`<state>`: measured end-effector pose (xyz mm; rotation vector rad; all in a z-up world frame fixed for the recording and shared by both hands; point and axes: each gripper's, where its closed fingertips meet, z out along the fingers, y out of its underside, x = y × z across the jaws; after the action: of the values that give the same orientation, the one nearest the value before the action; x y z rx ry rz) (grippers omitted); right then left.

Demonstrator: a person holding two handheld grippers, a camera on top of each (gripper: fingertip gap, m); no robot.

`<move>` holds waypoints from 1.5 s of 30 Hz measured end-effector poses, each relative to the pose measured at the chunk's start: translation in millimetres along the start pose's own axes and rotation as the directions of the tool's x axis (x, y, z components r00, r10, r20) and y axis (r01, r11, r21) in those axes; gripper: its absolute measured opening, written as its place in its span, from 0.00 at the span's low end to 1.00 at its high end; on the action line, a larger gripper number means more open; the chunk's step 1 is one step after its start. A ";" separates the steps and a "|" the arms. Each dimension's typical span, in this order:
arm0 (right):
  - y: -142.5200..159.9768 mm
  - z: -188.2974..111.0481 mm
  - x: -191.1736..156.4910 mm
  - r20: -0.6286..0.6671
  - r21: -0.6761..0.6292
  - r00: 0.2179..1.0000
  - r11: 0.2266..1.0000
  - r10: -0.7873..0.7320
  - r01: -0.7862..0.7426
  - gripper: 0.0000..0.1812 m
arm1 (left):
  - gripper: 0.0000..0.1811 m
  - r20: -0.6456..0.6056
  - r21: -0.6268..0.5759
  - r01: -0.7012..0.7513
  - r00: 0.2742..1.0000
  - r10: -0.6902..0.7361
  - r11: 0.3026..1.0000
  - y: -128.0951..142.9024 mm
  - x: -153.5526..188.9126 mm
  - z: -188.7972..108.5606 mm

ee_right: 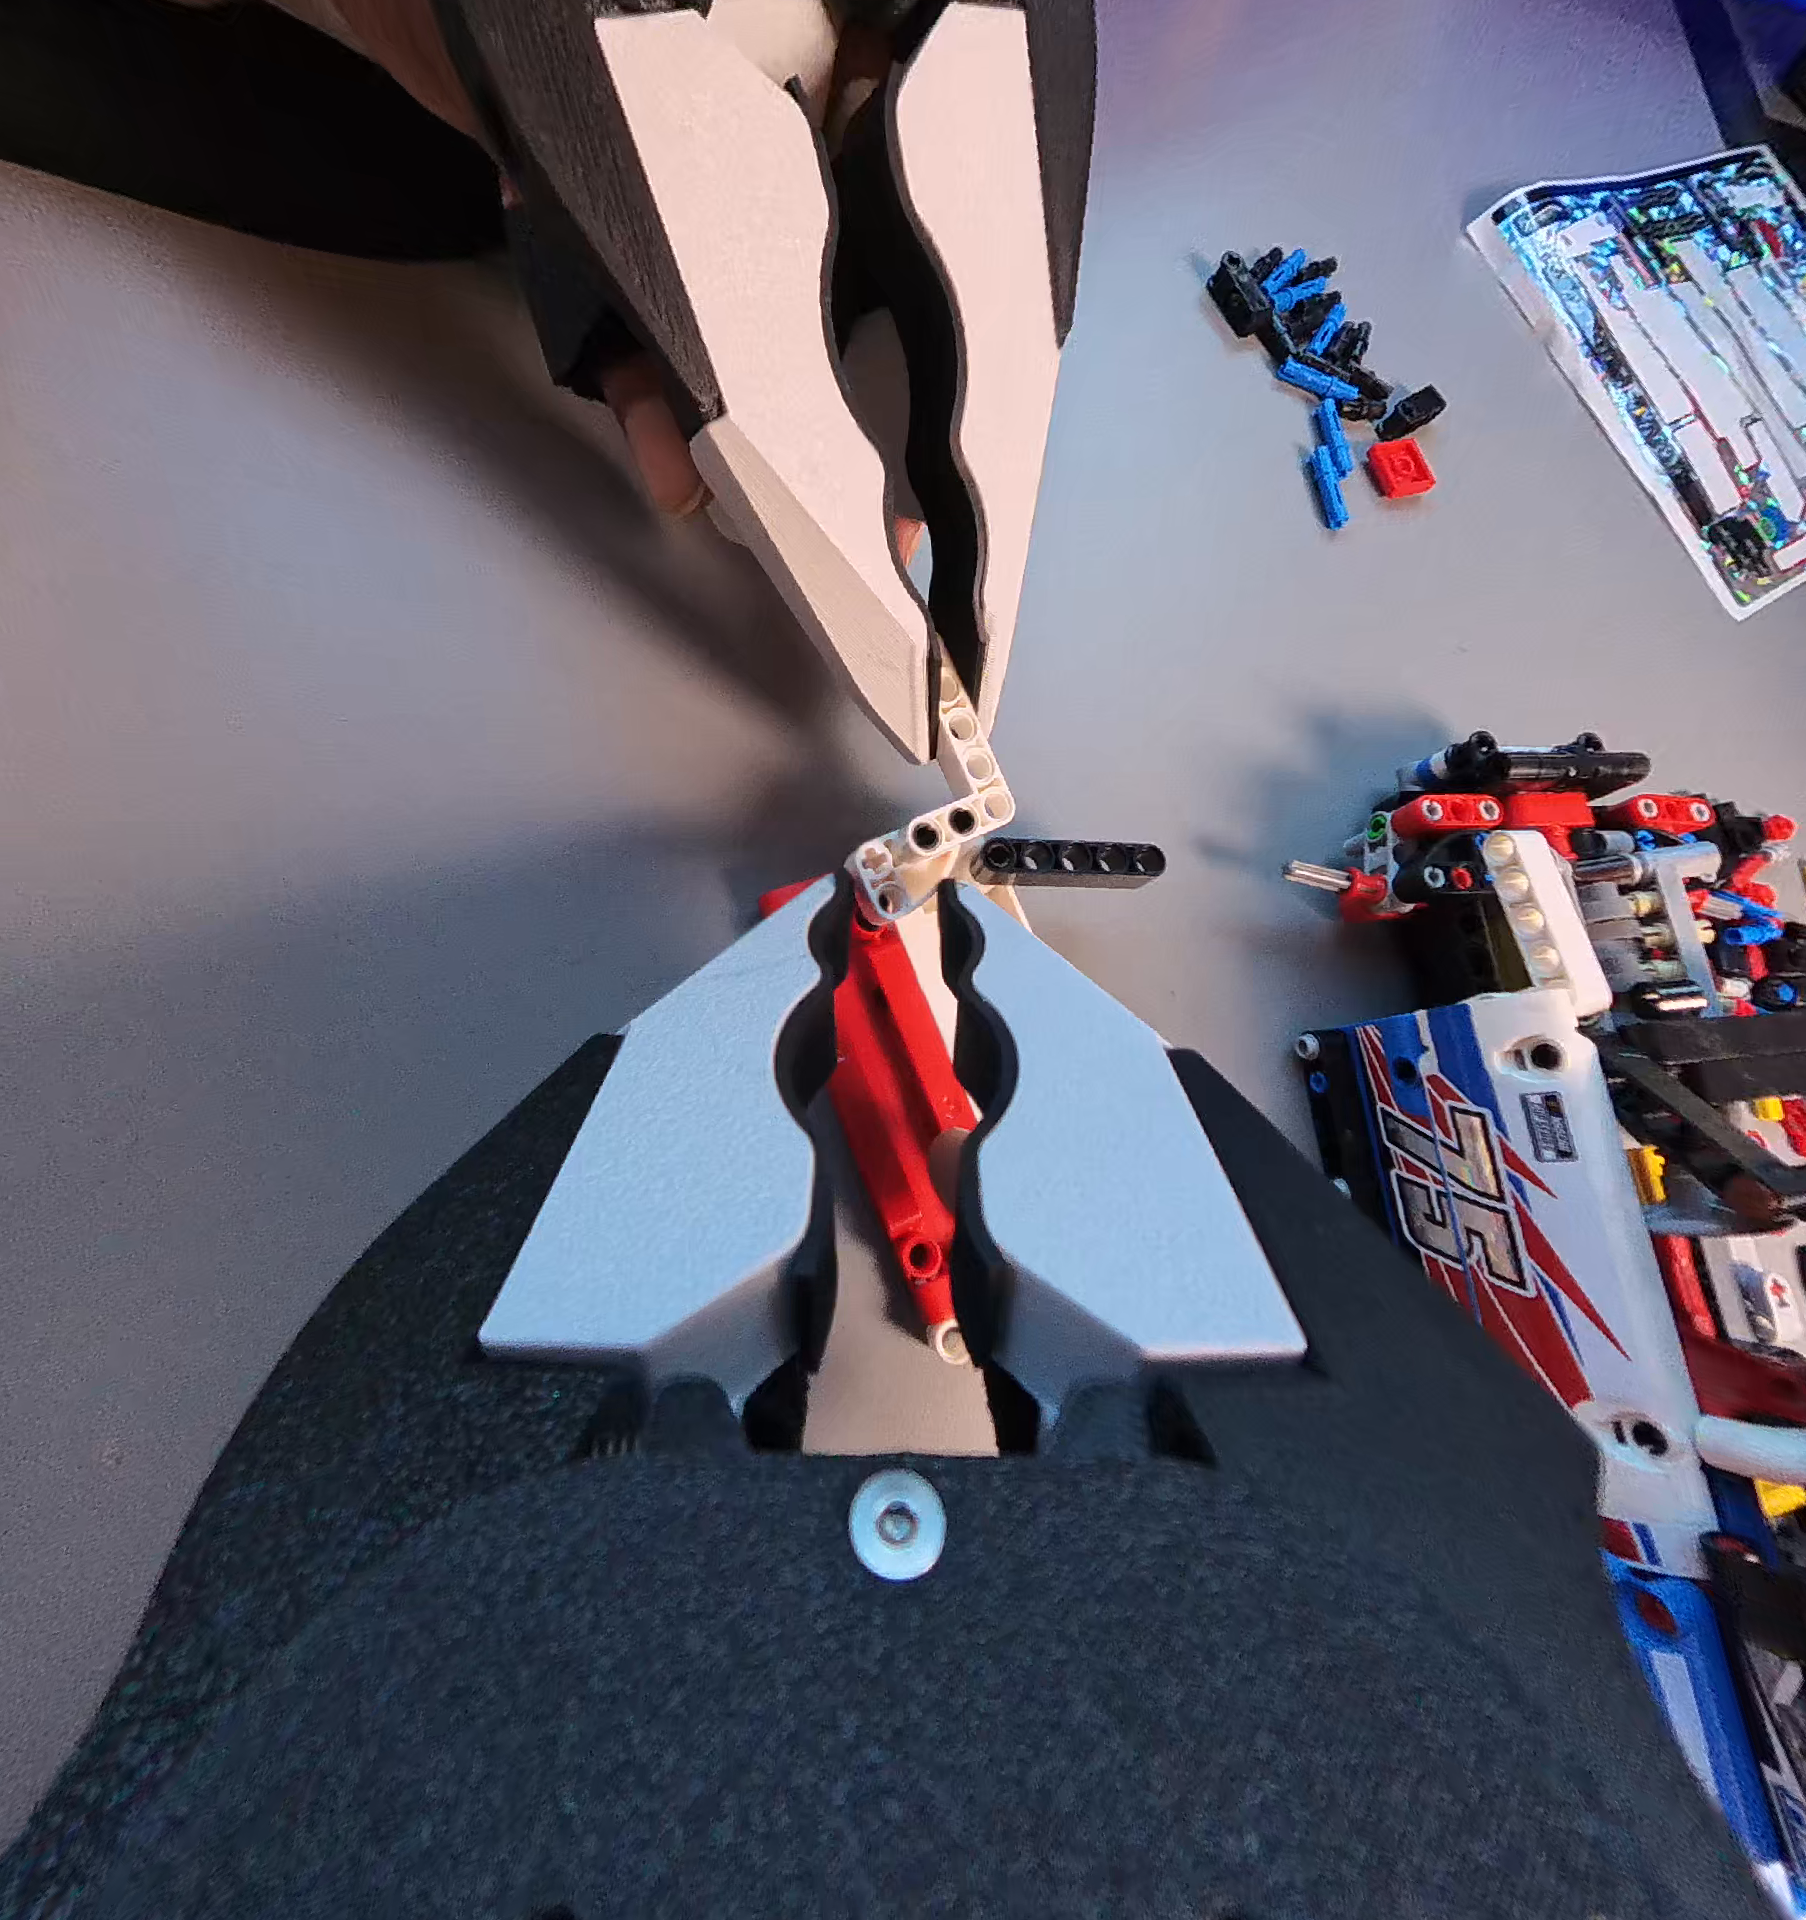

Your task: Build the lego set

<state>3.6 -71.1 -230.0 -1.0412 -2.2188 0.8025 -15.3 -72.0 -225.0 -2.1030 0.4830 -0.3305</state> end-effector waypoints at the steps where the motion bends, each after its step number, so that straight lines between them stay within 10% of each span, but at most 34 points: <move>1: -0.1 0.3 0.4 -0.007 0.000 1.000 1.000 -0.008 0.008 0.06 | 0.03 0.001 0.003 -0.001 1.000 0.001 1.000 -0.5 -0.2 -0.6; 31: -4.1 -2.3 -4.7 -0.114 0.006 0.981 0.987 -0.158 0.160 0.02 | 0.03 0.075 -0.084 -0.199 0.976 0.205 0.976 10.8 -0.9 2.3; 45: 0.7 -5.8 -2.8 0.040 -0.002 0.977 0.978 0.208 -0.208 0.01 | 0.04 0.036 -0.076 -0.120 0.992 0.123 0.990 10.9 2.0 9.0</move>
<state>9.5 -71.4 -227.3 -1.2823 -2.1654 0.9219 -12.2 -71.8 -239.0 -2.1364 0.6039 -0.2016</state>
